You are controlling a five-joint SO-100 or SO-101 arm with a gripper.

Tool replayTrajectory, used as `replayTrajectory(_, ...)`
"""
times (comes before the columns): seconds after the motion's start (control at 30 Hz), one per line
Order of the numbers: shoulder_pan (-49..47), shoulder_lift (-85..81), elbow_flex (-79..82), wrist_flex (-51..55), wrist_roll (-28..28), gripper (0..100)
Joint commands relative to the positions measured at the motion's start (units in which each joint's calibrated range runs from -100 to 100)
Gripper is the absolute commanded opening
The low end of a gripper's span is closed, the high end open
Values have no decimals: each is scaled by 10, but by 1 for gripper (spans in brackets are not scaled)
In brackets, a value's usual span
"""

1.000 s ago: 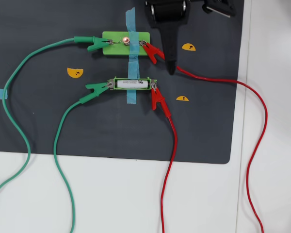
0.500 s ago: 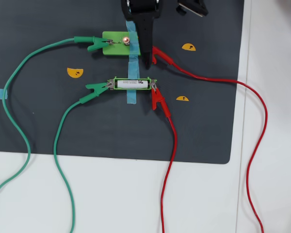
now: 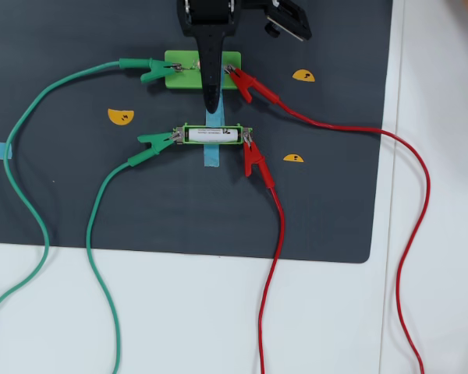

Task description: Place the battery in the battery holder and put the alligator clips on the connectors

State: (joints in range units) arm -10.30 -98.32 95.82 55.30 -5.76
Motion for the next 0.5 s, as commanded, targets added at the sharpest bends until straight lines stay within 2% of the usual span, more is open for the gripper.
replayTrajectory(0.0, 0, -9, 8, -10, 2, 38)
replayTrajectory(0.47, 8, -7, 33, -9, -1, 37)
